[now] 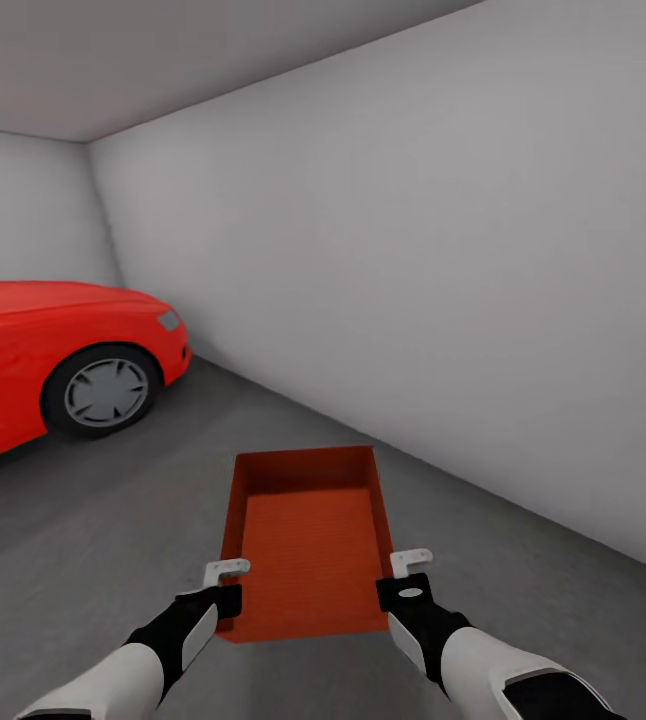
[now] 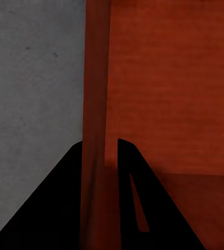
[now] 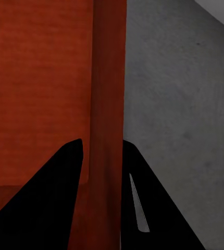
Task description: Move the two storage containers from the living room to the garage. In the garage, place one container on the floor and stack the other container on top of it (either order is fine).
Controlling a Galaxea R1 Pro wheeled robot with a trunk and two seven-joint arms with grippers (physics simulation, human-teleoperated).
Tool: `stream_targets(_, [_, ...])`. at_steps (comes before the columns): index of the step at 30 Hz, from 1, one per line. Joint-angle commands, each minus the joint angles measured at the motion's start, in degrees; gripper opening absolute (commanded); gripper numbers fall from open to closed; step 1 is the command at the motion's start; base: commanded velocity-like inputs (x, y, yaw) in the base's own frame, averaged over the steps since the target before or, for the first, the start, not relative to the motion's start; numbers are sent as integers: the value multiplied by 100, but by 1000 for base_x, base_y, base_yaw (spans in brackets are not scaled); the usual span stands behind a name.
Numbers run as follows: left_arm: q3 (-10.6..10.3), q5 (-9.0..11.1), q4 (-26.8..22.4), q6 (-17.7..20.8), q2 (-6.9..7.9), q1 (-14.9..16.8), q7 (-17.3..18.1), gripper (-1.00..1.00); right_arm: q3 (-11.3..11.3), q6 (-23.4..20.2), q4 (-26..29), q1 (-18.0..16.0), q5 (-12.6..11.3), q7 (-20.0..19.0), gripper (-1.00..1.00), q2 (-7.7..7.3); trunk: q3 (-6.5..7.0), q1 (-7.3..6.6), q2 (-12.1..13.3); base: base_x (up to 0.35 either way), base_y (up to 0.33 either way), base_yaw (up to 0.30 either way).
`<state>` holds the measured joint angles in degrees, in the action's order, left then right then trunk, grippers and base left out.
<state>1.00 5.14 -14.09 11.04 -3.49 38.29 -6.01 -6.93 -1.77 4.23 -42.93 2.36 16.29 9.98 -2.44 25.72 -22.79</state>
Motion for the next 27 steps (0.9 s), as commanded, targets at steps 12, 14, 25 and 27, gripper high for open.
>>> stream_targets(12, [58, 22, -147, -23, 288, 3, -50, -100, 69, -17, -27, -5, -42, 83, -100, 2, -13, 7, -13, 322, 0, -242])
stream_targets(14, [58, 22, -150, -23, 283, 3, -50, -100, 69, -17, -27, -5, -42, 82, -100, 2, -13, 7, -13, 301, 0, -242])
stream_targets(25, [56, 22, -156, -15, 276, 3, -74, -100, 72, -17, -27, -5, -42, 80, -100, 2, -13, 7, -13, 149, 0, -242])
stream_targets(27, [57, 22, -156, -14, 276, 3, -75, -100, 72, -17, -27, -5, -42, 82, -100, 2, -13, 7, -13, 22, 0, -242])
